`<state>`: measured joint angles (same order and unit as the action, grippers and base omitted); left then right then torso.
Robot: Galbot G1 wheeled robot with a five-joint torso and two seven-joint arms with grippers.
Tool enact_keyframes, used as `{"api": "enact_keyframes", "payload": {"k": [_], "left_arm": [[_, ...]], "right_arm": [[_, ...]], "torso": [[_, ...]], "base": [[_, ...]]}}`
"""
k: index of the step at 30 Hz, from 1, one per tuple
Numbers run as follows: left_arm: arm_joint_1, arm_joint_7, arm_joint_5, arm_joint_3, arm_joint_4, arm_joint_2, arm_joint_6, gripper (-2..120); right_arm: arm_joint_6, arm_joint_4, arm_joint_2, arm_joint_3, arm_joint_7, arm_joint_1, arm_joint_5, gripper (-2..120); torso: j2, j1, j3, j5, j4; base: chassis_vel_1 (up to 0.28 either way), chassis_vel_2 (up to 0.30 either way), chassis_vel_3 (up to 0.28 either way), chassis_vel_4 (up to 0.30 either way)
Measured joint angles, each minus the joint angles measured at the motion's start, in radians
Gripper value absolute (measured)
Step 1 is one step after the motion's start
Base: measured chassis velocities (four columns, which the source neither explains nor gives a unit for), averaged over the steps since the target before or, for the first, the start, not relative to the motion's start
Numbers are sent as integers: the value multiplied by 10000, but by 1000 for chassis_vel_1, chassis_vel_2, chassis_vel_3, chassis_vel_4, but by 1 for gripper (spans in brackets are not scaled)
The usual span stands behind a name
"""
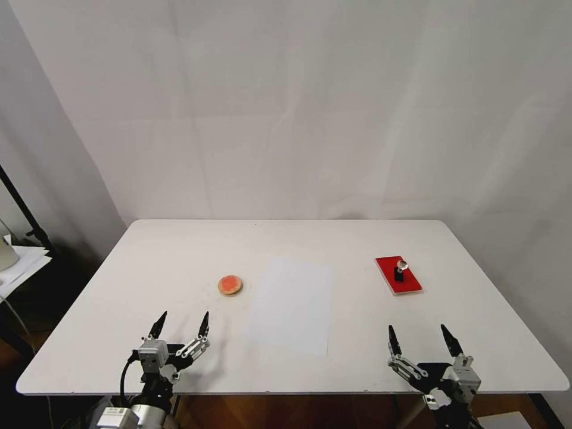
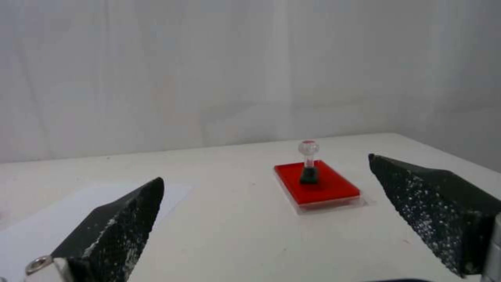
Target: Pick up the stamp from the ink pad and place it onto another ink pad.
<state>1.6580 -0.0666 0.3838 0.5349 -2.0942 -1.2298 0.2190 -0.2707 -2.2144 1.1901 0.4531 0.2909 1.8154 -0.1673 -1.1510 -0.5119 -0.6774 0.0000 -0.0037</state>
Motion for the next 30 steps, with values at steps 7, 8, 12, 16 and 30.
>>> {"api": "enact_keyframes", "payload": {"k": [7,8,12,16,30], "left_arm": [[0,0,0,0,0,0,0,100],[0,0,-1,0,0,0,0,100],[0,0,-1,0,0,0,0,100],[0,0,0,0,0,0,0,100],[1,0,-1,0,0,0,0,100]], "right_arm": [[3,2,-46,-13,7,-4,-10,100],[3,1,-49,-11,7,-4,-19,100],[16,-16,-67,-7,24,-4,-65,100],[291,-180,-289,66,151,-133,-695,100],[2636,1349,-3553,-239,603,-4279,-6370,100]], "torso": [[0,0,0,0,0],[0,0,0,0,0],[0,0,0,0,0],[0,0,0,1,-2],[1,-2,-2,2,0]], "base": [[0,0,0,0],[0,0,0,0],[0,0,0,0],[0,0,0,0],[0,0,0,0]]}}
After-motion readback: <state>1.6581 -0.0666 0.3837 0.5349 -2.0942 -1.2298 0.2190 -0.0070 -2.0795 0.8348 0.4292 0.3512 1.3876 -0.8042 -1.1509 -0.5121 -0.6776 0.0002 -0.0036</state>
